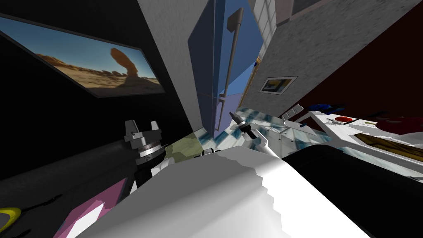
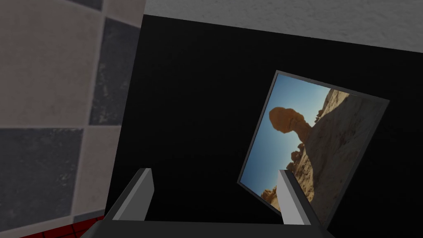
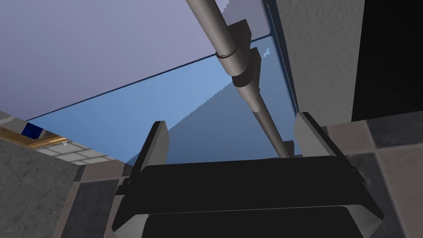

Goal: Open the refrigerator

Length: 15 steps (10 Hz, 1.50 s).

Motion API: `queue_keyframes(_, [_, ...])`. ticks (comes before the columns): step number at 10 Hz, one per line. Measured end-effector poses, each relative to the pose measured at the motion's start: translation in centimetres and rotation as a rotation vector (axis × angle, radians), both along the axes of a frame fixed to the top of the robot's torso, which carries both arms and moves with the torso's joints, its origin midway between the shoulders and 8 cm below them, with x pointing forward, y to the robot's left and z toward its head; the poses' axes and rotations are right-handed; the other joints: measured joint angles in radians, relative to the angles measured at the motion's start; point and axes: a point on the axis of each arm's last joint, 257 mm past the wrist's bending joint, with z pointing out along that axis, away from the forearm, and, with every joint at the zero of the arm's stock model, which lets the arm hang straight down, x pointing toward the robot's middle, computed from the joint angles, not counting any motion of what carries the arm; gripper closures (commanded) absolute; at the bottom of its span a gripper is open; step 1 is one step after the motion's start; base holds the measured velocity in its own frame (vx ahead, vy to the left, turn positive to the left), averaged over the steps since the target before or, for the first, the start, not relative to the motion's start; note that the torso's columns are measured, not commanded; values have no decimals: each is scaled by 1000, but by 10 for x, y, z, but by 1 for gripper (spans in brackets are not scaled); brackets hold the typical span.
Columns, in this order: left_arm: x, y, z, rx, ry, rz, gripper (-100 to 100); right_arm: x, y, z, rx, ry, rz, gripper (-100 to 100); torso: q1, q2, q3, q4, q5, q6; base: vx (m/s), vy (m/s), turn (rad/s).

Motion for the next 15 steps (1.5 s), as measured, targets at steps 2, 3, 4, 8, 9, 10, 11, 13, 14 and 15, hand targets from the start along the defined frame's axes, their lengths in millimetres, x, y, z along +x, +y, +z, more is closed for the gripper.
queue_keyframes(2, [0, 0, 0, 0, 0, 0, 0, 9, -10, 0, -110, 2, -27, -100, -1, 0, 0, 0, 0, 0, -5, 100, 37])
queue_keyframes(3, [0, 0, 0, 0, 0, 0, 0, 13, -17, 0, -165, 4, -40, -100, -2, -2, -1, -1, -1, 0, -10, 119, 62])
queue_keyframes(4, [0, 0, 0, 0, 0, 0, 0, 21, -24, 0, -230, 5, -60, -100, 0, -1, -1, 0, 0, 0, -12, 92, 22])
queue_keyframes(8, [0, 0, 0, 0, 0, 0, 0, 39, -58, 4, -463, 21, -130, -100, 1, -2, -1, -1, 1, 0, 13, 125, 30])
queue_keyframes(9, [0, 0, 0, 0, 0, 0, 0, 41, -64, 4, -503, 25, -144, -100, -2, -1, -1, 0, 0, 0, 24, 108, 15])
queue_keyframes(10, [0, 0, 0, 0, 0, 0, 0, 43, -72, 4, -555, 30, -160, -100, -2, -1, 0, 0, -1, 0, 26, 141, 20])
queue_keyframes(11, [0, 0, 0, 0, 0, 0, 0, 48, -82, 4, -617, 36, -182, -100, 1, -1, 0, 0, 0, 0, 14, 104, 2])
queue_keyframes(13, [0, 0, 0, 0, 0, 0, 0, 54, -100, 4, -698, 50, -213, -100, -1, 0, 0, 0, 0, 0, 31, 108, 5])
queue_keyframes(14, [0, 0, 0, 0, 0, 0, 0, 58, -113, 3, -754, 61, -238, -100, 1, -2, -1, 0, 0, 0, 32, 94, -4])
queue_keyframes(15, [0, 0, 0, 0, 0, 0, 0, 61, -119, 6, -788, 65, -250, -100, -1, -1, -1, 0, 0, 0, 21, 80, 1])
